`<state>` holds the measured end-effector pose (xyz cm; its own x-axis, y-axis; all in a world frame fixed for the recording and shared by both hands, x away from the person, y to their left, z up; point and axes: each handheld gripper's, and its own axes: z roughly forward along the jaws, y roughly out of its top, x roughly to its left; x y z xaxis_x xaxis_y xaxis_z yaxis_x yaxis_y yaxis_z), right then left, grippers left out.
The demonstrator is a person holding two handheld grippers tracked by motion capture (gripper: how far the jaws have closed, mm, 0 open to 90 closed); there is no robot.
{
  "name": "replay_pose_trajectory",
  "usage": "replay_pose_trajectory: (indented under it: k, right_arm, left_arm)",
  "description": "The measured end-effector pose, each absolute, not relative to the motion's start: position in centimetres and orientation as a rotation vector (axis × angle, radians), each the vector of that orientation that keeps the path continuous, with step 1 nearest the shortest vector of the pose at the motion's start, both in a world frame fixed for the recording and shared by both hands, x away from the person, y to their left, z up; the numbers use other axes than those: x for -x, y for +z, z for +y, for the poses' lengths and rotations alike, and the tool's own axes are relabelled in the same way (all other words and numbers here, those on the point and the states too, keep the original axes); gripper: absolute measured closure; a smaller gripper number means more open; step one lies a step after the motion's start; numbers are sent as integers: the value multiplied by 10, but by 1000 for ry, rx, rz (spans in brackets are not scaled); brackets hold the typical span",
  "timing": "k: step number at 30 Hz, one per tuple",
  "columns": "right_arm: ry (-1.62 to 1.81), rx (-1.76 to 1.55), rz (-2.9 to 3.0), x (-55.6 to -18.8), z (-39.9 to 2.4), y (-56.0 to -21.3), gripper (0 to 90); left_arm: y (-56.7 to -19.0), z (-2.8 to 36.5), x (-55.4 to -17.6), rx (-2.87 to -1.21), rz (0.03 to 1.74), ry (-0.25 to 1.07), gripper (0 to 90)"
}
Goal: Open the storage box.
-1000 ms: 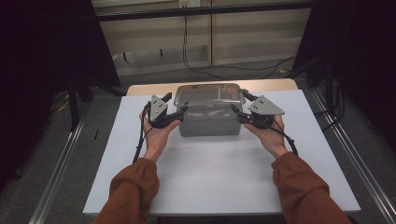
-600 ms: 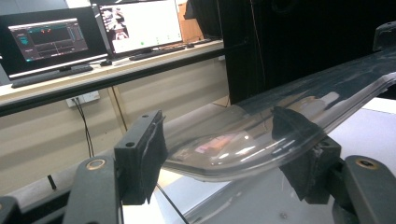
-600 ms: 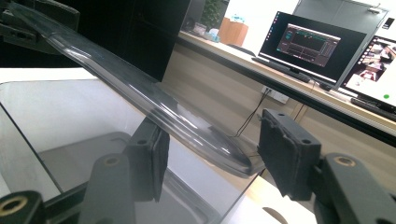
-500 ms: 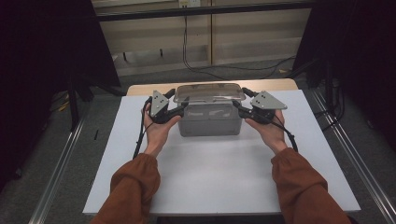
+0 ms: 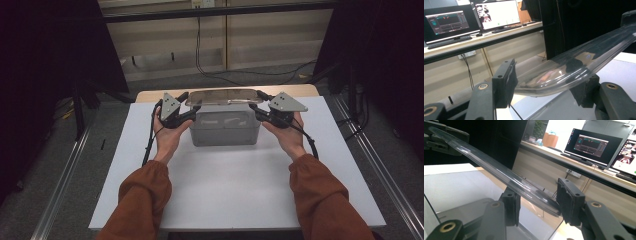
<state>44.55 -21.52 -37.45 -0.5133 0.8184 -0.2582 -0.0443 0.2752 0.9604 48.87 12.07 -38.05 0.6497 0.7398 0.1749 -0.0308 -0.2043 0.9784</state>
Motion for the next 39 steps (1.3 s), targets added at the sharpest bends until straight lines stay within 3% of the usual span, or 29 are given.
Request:
replay_pose_trajectory:
  k: [21,27,39]
  right_arm:
    - [1357,-716,1723,-456,-218,-364,551]
    - [1379,-721,1719,-460,-218,-362,545]
    - [1398,-785,1713,-473,-225,-371,505]
  left_arm:
    - [-378,118,-507,-1633,605,766,407]
    - [-378,119,-511,-1630,600,761,515]
    - [-378,120,-517,-1617,616,778,553]
